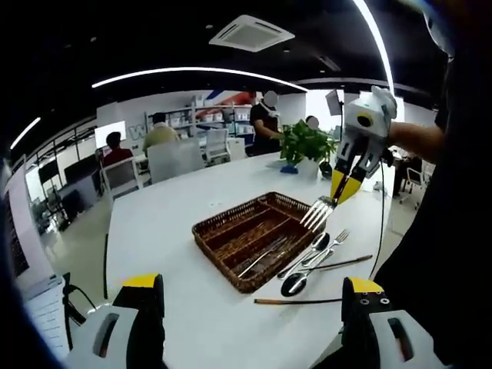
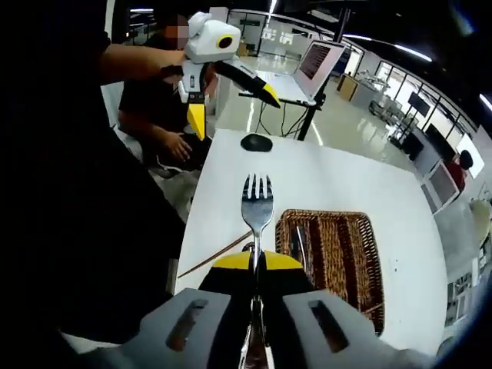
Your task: Arrange the knives, forks, and spoons in their matching storage slots by inserting each utensil handle-first until every utensil is classified and aligned in the correct compartment
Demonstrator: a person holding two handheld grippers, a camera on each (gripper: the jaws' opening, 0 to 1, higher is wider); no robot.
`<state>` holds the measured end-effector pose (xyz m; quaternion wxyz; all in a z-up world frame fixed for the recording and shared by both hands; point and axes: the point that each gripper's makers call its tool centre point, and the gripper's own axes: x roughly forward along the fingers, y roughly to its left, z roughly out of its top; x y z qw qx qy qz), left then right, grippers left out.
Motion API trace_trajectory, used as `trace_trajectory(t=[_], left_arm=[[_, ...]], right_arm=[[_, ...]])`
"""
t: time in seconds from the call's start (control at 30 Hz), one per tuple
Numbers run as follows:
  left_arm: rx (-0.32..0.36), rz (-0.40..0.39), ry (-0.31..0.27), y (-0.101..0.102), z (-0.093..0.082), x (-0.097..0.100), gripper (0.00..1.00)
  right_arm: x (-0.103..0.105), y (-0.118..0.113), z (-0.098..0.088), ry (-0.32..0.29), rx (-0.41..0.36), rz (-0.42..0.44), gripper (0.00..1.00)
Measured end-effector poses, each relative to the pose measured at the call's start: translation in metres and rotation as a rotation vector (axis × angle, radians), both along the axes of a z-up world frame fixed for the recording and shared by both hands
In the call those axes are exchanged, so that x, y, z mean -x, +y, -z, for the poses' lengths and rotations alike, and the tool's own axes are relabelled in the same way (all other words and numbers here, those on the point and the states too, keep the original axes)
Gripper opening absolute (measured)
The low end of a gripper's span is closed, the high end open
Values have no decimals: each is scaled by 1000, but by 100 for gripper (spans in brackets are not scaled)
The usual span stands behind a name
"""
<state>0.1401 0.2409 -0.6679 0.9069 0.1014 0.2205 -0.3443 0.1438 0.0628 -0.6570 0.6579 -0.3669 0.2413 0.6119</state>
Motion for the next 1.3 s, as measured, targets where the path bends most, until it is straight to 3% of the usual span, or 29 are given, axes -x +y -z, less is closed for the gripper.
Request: trace_trajectory(t=[0.23,0.37,0.47,0.73,0.9,1.3], left_arm=[[25,4,-14,-5,-9,-4,100],[34,41,0,-10,-13,-2,100],[19,63,-27,-13,-15,-2,100],[23,49,-3,-13,-14,-9,100],[44,48,1,-15,-23,-12,100],[35,37,-20,-8,-35,-16,100]], right_arm=[[-13,-3,-22,-21,-6,36,1],[-15,-5,-22,-20,-7,51,1],[-14,-6,-21,-10,-3,55,1],[-15,-7,-21,-6,1,54,1],[-18,-9,-25,-1,5,30,1],[-40,-6,-26,-1,13,52,0]])
